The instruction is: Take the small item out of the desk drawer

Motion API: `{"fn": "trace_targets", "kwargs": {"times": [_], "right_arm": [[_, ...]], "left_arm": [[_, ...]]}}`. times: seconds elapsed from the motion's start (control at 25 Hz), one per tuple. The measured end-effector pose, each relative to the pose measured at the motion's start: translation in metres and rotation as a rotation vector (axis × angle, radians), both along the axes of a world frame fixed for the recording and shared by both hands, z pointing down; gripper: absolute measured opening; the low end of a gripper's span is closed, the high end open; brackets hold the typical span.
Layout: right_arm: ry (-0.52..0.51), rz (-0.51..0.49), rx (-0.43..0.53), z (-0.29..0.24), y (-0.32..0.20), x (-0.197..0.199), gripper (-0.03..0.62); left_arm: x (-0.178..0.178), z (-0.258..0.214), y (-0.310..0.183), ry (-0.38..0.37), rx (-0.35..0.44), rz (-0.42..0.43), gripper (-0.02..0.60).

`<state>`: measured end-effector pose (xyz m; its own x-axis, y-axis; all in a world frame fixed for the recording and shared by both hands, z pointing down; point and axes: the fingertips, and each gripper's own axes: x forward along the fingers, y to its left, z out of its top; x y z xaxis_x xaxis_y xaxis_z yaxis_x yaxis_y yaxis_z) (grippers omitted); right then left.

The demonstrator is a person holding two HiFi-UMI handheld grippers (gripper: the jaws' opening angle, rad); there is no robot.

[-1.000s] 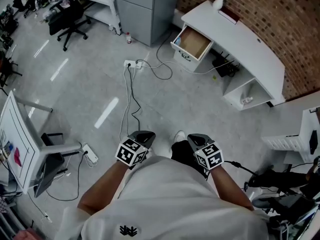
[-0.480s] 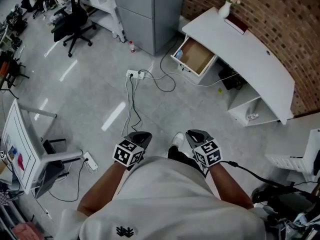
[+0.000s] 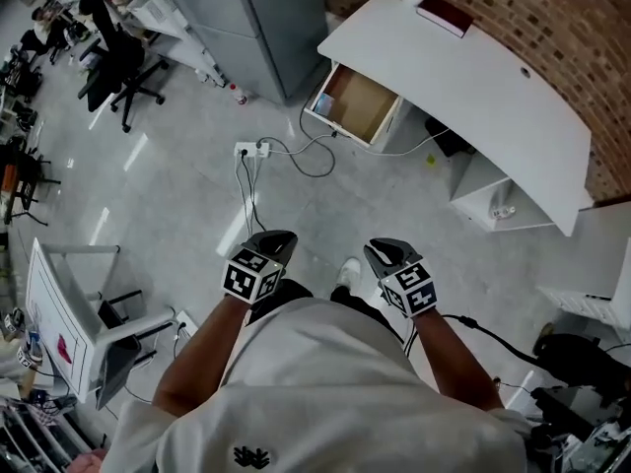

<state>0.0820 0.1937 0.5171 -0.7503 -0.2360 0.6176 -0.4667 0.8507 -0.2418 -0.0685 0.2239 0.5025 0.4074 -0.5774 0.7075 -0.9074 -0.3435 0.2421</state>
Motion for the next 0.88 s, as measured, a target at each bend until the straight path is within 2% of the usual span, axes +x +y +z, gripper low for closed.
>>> {"fn": "trace_targets", "kwargs": {"times": [0.28, 0.48, 0.6, 0.72, 0.76, 0.84, 0.88], "right_arm": [[-0.014, 0.114, -0.04, 0.014, -0.051, 0.036, 0.072], [0.025, 0.178, -0.052, 0.023, -0.089, 0.05, 0.071], [0.046, 0.235, -0.049, 0.019, -0.123, 0.048, 0.071], [0.048, 0.309, -0.075, 0.009, -0.159, 0.033, 0.071], [0.053, 0.329, -0.084, 0.006, -0.171, 0.027, 0.071], [0.073, 0.353, -0.102, 0.005, -0.194, 0.016, 0.071], [0.087, 0.363, -0.113, 0.007, -0.206, 0.01, 0.071]], "left_arm": [[0.027, 0.013, -0.087, -0.024, -0.006, 0.102, 0.028], [0.02, 0.038, -0.163, -0.009, -0.004, 0.095, 0.028], [-0.001, 0.055, -0.219, 0.01, -0.011, 0.071, 0.028], [-0.036, 0.07, -0.28, 0.032, -0.042, 0.04, 0.031], [-0.049, 0.075, -0.301, 0.035, -0.055, 0.03, 0.048], [-0.073, 0.092, -0.343, 0.031, -0.084, 0.011, 0.129], [-0.086, 0.103, -0.363, 0.026, -0.097, -0.001, 0.137]]}}
